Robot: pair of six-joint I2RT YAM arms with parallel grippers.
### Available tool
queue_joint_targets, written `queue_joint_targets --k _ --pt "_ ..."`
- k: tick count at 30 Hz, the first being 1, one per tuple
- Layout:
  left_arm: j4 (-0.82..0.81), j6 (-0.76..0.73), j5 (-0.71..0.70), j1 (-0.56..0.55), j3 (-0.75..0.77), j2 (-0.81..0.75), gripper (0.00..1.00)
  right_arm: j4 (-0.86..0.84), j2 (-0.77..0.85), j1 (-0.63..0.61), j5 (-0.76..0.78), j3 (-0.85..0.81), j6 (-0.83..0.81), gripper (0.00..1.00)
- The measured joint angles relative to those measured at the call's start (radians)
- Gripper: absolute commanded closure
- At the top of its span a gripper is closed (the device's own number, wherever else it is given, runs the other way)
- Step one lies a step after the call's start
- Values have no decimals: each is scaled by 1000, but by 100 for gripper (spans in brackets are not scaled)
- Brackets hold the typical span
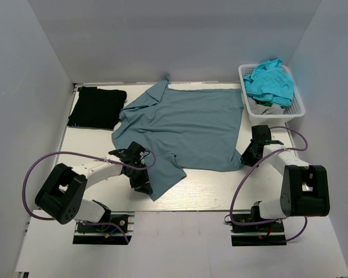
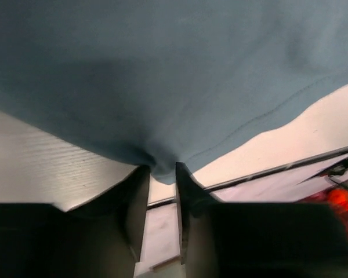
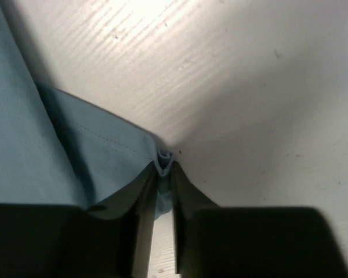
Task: Fold and stack the t-shirts
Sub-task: Flatten out the tshirt
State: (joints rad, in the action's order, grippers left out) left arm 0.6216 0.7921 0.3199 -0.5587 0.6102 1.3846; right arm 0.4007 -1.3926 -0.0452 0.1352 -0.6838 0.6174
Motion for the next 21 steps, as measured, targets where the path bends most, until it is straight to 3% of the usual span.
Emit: queue_joint_targets --k 1,2,8,15,21 --pt "0 5 -4 -2 -3 1 99 -5 4 0 -1 6 -2 91" --pt "1 3 -18 -4 -7 1 100 -5 6 0 -2 10 3 100" --pt "50 21 -67 -14 11 -4 100 57 85 0 22 8 7 100" --pt "289 21 -222 -11 121 -43 100 332 296 -1 92 -123 16 100" --pt "419 21 -269 -10 239 -105 100 556 433 -1 179 -291 49 100"
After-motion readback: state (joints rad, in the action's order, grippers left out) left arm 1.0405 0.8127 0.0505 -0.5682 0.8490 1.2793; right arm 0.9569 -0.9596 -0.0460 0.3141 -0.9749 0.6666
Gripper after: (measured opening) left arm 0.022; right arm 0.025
